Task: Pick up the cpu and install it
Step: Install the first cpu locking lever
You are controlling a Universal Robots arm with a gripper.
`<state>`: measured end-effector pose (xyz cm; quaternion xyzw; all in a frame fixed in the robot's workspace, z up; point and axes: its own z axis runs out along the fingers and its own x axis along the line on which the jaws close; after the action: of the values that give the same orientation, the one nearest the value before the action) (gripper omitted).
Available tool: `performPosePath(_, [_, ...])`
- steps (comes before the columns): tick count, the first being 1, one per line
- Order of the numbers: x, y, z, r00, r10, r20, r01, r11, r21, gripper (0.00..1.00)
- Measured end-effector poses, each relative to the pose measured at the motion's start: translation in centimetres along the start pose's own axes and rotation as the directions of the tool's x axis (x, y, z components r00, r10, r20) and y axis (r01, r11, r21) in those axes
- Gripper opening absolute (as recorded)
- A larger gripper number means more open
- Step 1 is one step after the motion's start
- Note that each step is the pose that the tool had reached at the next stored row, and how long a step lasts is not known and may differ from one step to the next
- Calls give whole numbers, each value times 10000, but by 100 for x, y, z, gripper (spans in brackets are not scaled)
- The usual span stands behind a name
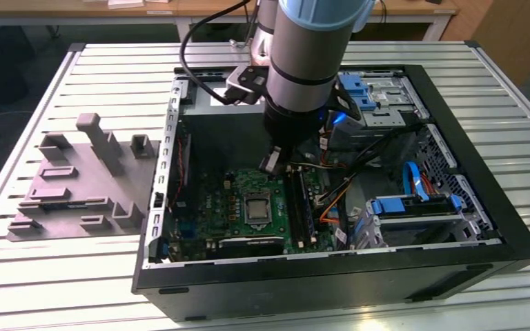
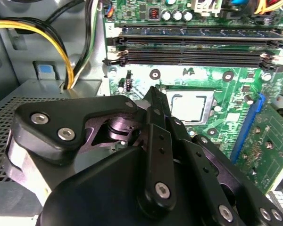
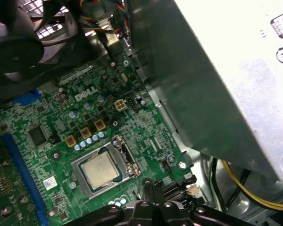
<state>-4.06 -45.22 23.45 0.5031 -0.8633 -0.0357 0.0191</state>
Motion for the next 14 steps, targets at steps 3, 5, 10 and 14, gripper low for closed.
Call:
performPosePath(3, [3,-2,1,9998,-138,-109,139,9999,45,11])
performPosePath(5, [11,-3,2,9996,-247,-120,247,9997,48,11])
performPosePath(10, [69,-21,1,9995,-287,-123,287,9996,48,11])
performPosePath(14, [109,-41,3,9991,-413,-132,414,9991,47,11])
